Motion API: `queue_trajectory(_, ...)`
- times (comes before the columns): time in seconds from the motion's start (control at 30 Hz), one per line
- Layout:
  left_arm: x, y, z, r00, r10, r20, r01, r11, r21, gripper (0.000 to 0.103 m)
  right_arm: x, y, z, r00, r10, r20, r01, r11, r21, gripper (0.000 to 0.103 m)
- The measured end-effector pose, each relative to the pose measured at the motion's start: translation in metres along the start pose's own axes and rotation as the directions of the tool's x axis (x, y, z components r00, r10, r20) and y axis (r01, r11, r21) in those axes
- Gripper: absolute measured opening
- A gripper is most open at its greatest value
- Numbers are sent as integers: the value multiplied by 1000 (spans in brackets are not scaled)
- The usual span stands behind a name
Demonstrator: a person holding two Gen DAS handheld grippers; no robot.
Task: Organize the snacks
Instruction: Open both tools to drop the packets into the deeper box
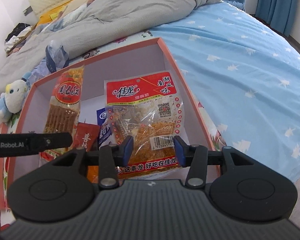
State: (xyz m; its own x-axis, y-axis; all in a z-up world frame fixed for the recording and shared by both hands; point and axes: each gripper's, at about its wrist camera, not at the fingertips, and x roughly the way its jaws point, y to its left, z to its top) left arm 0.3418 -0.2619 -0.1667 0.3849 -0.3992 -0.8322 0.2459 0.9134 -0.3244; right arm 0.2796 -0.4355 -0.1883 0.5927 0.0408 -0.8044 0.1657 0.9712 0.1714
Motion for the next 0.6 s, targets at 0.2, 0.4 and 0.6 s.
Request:
queue_trajectory(0.2,-18,-1,0,1000,8,30,-8,1000,3,73,-11,2,4,1000,1,22,-1,1000,5,58)
queue_trajectory(0.4,-50,0,-3,996,1,84,-2,1000,6,73,-36,13,3,997,10,74,-9,1000,-16,58)
queue_trajectory(0.6,-98,5,-8,986,-15,166,14,1000,6,73,-72,26,0,989,25,146,-22,999,-26,58)
